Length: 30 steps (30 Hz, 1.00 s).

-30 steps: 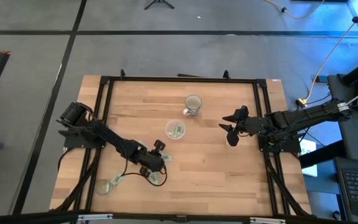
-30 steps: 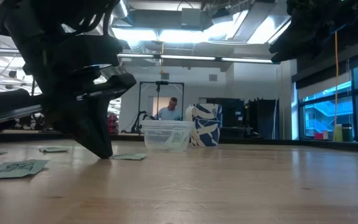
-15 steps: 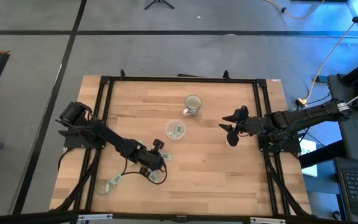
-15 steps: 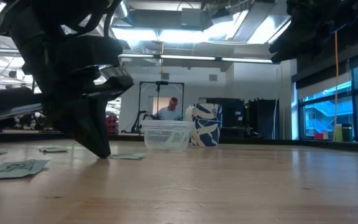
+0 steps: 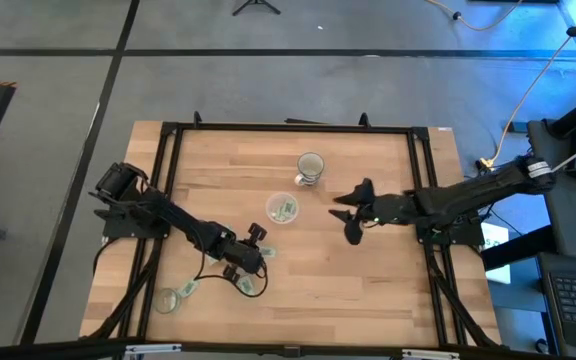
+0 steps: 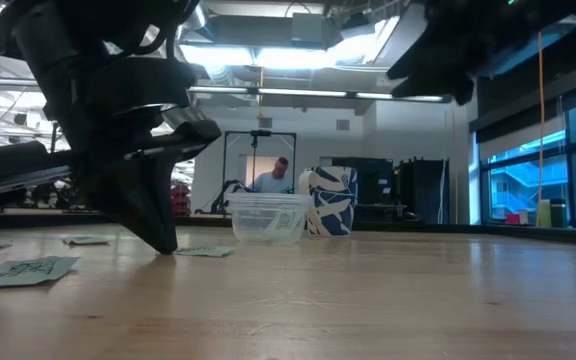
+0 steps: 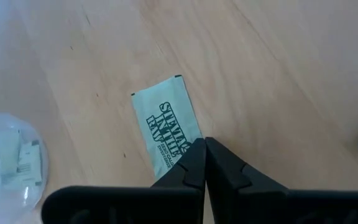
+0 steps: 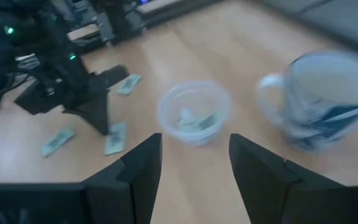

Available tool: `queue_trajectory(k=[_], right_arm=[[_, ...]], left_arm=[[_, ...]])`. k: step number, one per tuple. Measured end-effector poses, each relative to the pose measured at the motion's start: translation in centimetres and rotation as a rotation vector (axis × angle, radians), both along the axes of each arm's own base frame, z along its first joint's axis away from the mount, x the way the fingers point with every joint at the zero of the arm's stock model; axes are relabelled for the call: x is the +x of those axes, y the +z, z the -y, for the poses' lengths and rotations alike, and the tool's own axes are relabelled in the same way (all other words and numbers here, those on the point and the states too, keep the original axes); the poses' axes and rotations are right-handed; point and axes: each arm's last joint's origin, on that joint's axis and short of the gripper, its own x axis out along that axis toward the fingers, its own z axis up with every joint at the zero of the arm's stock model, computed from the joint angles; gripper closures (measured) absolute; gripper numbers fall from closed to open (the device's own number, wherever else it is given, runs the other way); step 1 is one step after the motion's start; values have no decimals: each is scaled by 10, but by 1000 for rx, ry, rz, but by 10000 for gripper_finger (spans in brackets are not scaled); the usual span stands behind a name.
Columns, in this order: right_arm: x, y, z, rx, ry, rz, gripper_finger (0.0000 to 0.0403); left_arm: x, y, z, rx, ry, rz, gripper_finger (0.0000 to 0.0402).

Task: Pick and place Stevia / Truvia into bins
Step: Put the stevia packet into the transparent container

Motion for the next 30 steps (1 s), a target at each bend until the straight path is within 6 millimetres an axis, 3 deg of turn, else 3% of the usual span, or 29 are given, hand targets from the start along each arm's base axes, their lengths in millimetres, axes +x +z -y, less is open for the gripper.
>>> queue_trajectory(k=[10, 22, 30], right_arm=[[42, -41, -18, 89, 47, 29, 212], [57, -86, -25, 297, -7, -65, 212], [82, -92, -31, 443, -78, -58, 212]], left_arm=[[5, -7, -7, 68, -188, -39, 400], [18, -9, -20, 93, -287, 20, 400], [27, -15, -24, 101, -308, 66, 400]])
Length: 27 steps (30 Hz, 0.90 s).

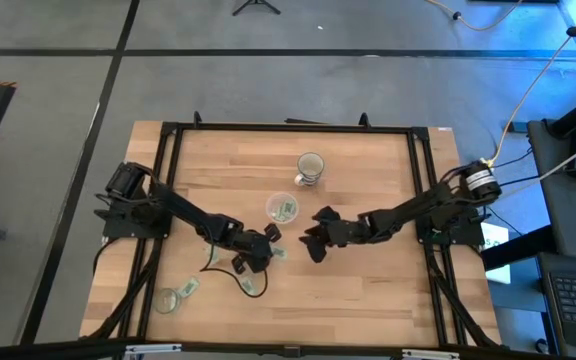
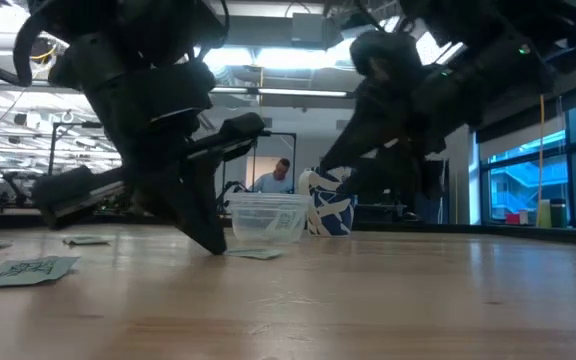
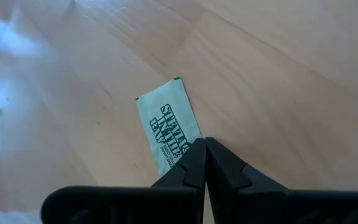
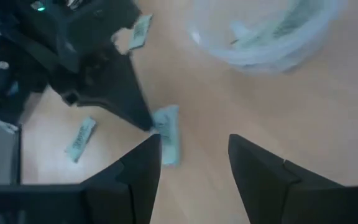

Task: Pick and place Stevia / Truvia into bins
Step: Put the stevia packet into the transparent container

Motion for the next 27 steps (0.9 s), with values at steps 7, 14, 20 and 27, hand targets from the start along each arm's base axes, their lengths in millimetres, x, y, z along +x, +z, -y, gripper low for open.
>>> queue_trajectory(k=[7, 14, 20, 27], right_arm=[[24, -13, 3, 166, 11, -169, 226], [31, -24, 1, 280, 5, -252, 244], [33, -24, 0, 330, -9, -232, 244], [39, -33, -1, 406, 2, -216, 244]], left_arm=[[6, -4, 1, -10, 12, 50, 400], [6, -4, 1, -23, 23, 55, 400], [7, -4, 1, -21, 33, 66, 400], [7, -4, 1, -20, 35, 72, 400]])
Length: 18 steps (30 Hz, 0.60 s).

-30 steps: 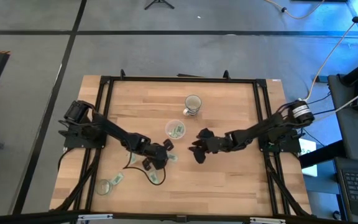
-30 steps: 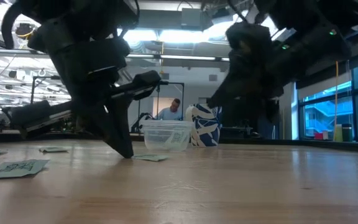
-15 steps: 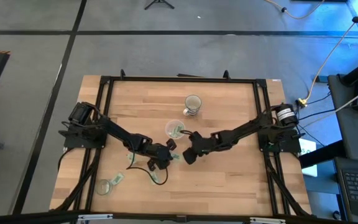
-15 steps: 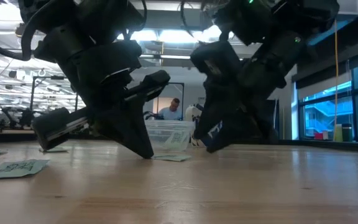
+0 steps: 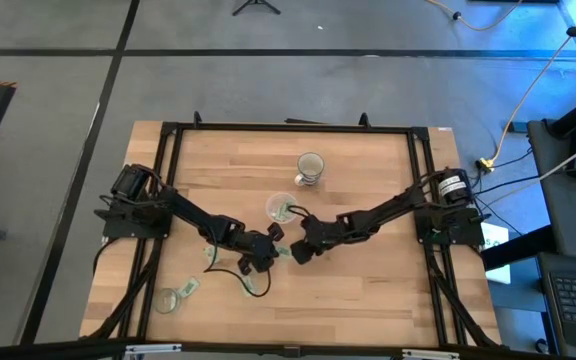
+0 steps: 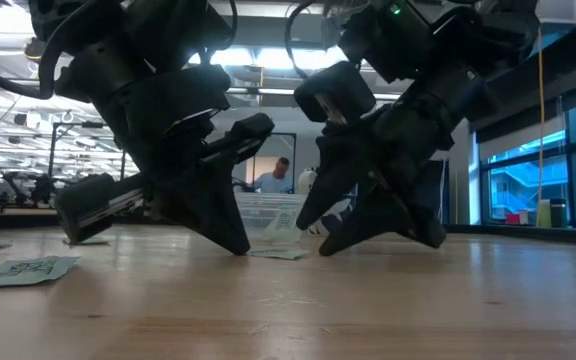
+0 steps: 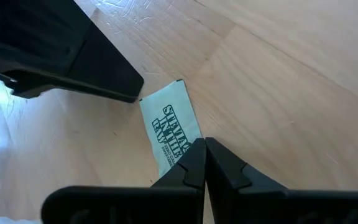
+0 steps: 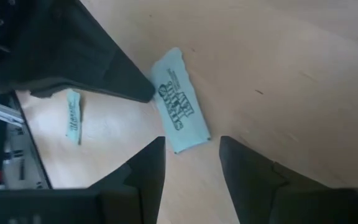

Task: Pick and place Stevia / Truvia into bins
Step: Put the stevia packet into the transparent container

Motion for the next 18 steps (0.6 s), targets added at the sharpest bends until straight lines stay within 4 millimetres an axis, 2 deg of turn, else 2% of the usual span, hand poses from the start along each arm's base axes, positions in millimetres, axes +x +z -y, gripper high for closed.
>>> queue_trajectory(k=[18], right_arm=[[5, -4, 11, 32, 19, 25, 245]], left_arm=[[3, 2, 1, -8, 3, 44, 400]])
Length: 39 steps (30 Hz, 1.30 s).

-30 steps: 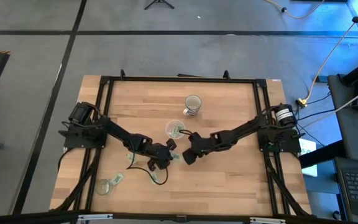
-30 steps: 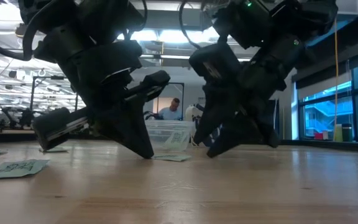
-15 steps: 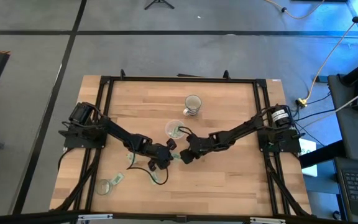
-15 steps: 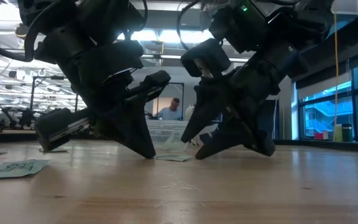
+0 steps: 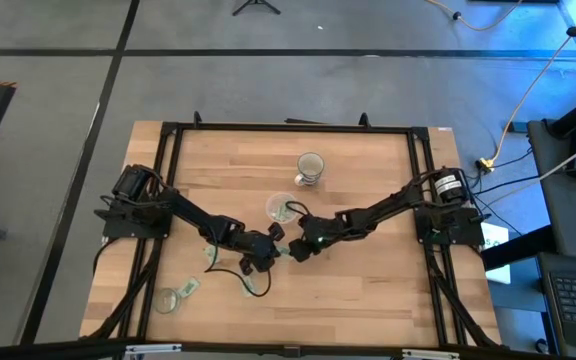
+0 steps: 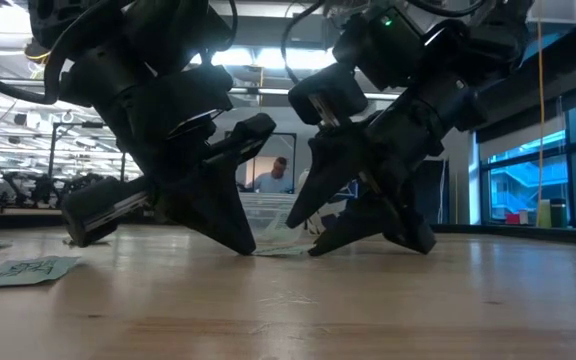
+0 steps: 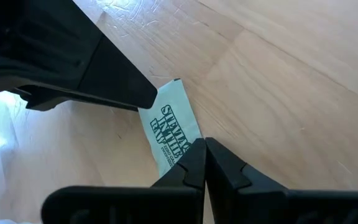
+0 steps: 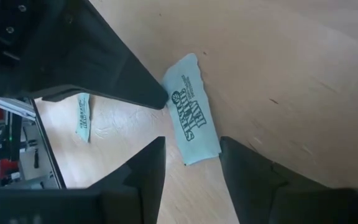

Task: Pick and place Stevia / Truvia into bins
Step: Put the stevia packet into the transparent container

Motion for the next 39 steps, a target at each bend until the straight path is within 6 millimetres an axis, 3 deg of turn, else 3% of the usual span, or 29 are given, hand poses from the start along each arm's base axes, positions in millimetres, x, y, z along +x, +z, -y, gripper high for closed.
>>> queue_trajectory(k=[5, 20, 30, 39], right_arm=[[0, 0, 2, 4, 4, -4, 265], [0, -1, 2, -57, 54, 12, 395], [-3, 5, 5, -149, 135, 27, 400], [-8, 31, 24, -270, 202, 64, 401]], left_arm=[[0, 0, 0, -4, 4, 0, 400], [0, 0, 1, -7, 7, 1, 400], [-5, 2, 16, -35, 69, 10, 400], [-20, 27, 28, -198, 202, 3, 400]])
